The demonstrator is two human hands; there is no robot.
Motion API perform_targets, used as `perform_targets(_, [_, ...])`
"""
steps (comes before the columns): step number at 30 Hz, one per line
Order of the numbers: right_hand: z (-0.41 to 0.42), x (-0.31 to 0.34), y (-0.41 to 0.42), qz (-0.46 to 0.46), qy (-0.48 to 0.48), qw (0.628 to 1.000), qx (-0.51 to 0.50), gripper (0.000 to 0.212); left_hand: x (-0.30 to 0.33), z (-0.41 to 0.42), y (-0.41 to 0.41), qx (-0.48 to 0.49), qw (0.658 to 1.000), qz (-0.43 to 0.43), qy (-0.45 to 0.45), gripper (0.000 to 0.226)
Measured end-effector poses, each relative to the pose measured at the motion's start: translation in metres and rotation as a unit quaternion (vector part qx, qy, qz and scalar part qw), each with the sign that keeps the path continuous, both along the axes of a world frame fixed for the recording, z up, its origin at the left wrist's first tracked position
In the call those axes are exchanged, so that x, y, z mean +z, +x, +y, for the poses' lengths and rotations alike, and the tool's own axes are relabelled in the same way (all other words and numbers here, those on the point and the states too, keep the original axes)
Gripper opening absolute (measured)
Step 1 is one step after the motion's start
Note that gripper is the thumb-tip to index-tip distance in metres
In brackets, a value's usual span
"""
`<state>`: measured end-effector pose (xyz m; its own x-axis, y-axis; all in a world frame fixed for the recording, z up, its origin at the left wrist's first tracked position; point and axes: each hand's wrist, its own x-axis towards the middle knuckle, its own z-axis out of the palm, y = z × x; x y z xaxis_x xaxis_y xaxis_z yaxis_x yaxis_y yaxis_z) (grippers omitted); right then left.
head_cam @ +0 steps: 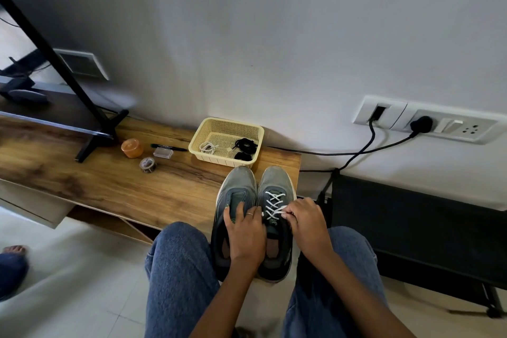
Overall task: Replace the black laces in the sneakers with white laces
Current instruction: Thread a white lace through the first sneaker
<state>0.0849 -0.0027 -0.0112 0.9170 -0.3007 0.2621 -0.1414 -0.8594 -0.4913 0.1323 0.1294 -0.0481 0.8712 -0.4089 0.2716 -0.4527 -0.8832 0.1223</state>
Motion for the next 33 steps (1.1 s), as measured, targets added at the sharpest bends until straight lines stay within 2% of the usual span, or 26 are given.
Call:
perform_targets(4, [0.004,-0.001,-0.007,-0.061,-0.035,0.997,0.008,0.017,0.002,0.001,-0.001,0.0,1.0,0.007,0.008,0.046])
perform_targets(10, [0.006,-0.005,-0.016,-0.069,-0.021,0.997,0.005,0.023,0.003,0.001,-0.001,-0.005,1.0,0.009,0.004,0.047])
perform_targets(12, [0.007,-0.002,-0.017,-0.048,0.025,0.998,-0.025,0.017,0.003,0.0,-0.001,-0.009,1.0,0.01,-0.001,0.046])
perform_targets(13, [0.007,-0.002,-0.017,-0.028,0.055,0.997,-0.043,0.021,0.002,0.001,0.0,-0.011,1.0,0.012,-0.006,0.046])
perform_targets(15, [0.01,-0.003,-0.019,0.007,0.108,0.992,-0.061,0.044,0.002,0.001,0.0,-0.01,1.0,0.021,-0.019,0.045])
perform_targets(17, [0.015,-0.002,-0.02,0.035,0.157,0.984,-0.077,0.051,0.004,0.002,0.0,0.003,0.998,0.031,-0.054,0.041])
perform_targets(21, [0.024,-0.009,-0.019,0.093,0.201,0.97,-0.103,0.04,0.012,0.003,-0.002,0.005,0.99,0.049,-0.129,0.03])
perform_targets(25, [0.028,-0.011,-0.016,0.093,0.212,0.965,-0.122,0.035,0.017,0.005,-0.001,0.005,0.992,0.049,-0.118,0.029])
perform_targets(28, [0.028,-0.01,-0.015,0.095,0.213,0.964,-0.131,0.038,0.02,0.004,-0.002,0.001,0.995,0.001,-0.099,0.027])
perform_targets(33, [0.029,-0.012,-0.015,0.089,0.209,0.965,-0.131,0.036,0.014,0.005,-0.002,-0.041,0.987,-0.124,-0.092,0.008])
